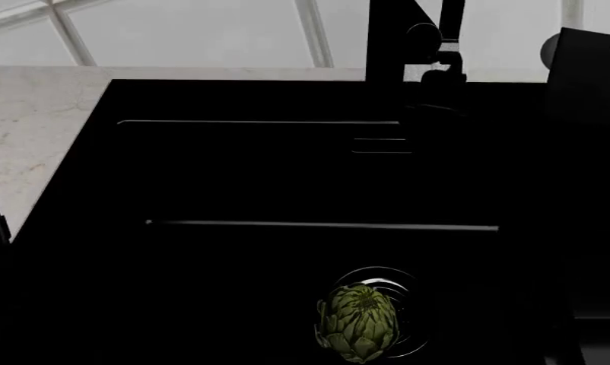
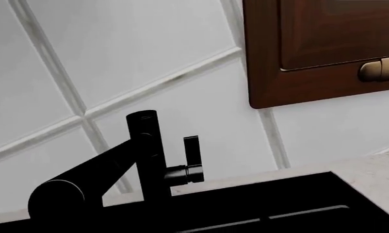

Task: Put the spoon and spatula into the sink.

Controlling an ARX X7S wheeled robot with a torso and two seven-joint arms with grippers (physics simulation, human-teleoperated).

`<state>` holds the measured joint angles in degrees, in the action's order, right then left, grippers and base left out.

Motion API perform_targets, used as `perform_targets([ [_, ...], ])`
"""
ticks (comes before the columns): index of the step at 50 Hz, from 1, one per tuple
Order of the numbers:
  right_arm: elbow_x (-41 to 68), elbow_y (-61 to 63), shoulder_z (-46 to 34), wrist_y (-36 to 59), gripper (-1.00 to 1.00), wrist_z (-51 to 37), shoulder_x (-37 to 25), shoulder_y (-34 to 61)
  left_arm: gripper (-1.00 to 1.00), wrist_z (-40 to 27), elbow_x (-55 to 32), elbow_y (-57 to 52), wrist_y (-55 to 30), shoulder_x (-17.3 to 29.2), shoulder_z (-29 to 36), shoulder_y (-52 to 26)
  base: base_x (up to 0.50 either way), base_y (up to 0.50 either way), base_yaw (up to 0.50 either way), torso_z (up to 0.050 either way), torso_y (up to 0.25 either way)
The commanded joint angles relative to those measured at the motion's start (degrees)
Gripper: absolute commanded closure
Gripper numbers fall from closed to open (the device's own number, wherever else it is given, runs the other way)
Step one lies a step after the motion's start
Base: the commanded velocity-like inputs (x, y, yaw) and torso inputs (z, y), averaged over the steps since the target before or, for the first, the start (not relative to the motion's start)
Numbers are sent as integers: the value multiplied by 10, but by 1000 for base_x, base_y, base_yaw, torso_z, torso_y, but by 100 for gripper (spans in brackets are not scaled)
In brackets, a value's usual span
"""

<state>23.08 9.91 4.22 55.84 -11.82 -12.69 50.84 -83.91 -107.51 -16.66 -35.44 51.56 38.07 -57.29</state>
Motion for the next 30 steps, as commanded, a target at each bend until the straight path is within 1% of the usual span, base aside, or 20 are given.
perform_targets([
  [1,3,-7,-1,-6,-100,0,-1,-2,-100,31,9,39,-17,0,17,-15,0,0,0,0,0],
  [11,3,-16,-5,-12,-100,-1,0,-1,-100,69,24,78,-43,-6,35,-26,0,0,0,0,0],
  [23,6,-18,-7,-14,-100,-4,0,-4,-100,99,46,117,-48,-5,42,-29,0,0,0,0,0],
  [30,7,-22,-8,-18,-100,-5,-1,-6,-100,123,64,149,-57,-14,53,-36,0,0,0,0,0],
])
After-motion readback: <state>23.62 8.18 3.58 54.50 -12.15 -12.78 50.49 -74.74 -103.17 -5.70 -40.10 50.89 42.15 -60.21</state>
